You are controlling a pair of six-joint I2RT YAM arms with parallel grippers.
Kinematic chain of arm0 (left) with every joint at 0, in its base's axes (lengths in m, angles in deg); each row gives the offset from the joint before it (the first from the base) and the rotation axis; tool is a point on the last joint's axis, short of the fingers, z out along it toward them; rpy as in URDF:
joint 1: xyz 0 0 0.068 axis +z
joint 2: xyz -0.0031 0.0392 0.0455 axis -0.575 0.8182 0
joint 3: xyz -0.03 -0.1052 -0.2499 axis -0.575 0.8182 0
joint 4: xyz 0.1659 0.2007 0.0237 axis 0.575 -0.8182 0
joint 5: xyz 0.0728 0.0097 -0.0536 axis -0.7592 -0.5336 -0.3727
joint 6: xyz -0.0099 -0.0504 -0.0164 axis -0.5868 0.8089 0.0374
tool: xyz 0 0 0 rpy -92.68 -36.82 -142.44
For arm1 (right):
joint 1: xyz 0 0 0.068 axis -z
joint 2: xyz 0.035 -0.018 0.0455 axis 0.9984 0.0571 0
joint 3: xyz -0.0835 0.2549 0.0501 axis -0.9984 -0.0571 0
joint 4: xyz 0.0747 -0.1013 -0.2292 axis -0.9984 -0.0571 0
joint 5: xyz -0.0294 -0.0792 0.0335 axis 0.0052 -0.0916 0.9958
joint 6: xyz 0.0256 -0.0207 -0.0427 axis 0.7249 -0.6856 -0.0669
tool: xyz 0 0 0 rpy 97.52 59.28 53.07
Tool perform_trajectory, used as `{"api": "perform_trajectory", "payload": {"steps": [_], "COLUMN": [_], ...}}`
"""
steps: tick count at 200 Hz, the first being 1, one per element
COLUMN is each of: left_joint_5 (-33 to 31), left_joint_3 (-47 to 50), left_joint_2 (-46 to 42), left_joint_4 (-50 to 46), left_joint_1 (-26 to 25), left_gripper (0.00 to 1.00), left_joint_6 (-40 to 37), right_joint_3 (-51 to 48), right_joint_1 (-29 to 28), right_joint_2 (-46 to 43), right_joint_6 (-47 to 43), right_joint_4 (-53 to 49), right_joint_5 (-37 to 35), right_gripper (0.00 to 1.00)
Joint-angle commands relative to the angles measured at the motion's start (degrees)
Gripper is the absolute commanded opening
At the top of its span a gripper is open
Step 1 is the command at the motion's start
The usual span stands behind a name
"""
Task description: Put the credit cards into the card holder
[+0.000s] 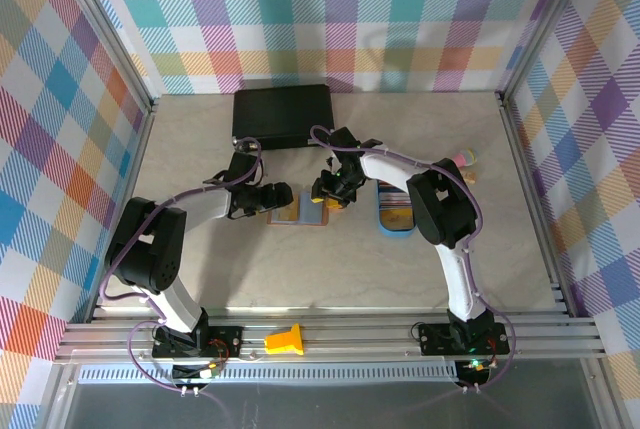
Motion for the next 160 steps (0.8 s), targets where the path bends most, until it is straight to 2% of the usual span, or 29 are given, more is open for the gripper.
{"api": "perform_trajectory", "payload": {"steps": [1, 97, 160], "left_joint_5": [0.26, 6.20, 9.78], "left_joint_3": [0.88, 2.40, 4.19], "left_joint_2": [0.98, 2.87, 0.38], "left_joint_4": [1.72, 7.19, 9.33], "left_joint_1": [0.05, -0.02, -0.35], "left_gripper": [0.80, 0.80, 0.79], "left_joint_6": [-0.93, 2.20, 5.54], "right_joint_3": [-1.45, -1.35, -1.60], "right_joint_1": [-0.59, -0.59, -0.50], "right_joint_2": [1.06, 1.59, 1.82], "right_joint_6": [0.32, 0.41, 0.72], "right_joint_4": [1.24, 1.07, 1.30], "right_joint_5": [0.16, 0.59, 0.86], "right_gripper": [0.44, 0.44, 0.44]}}
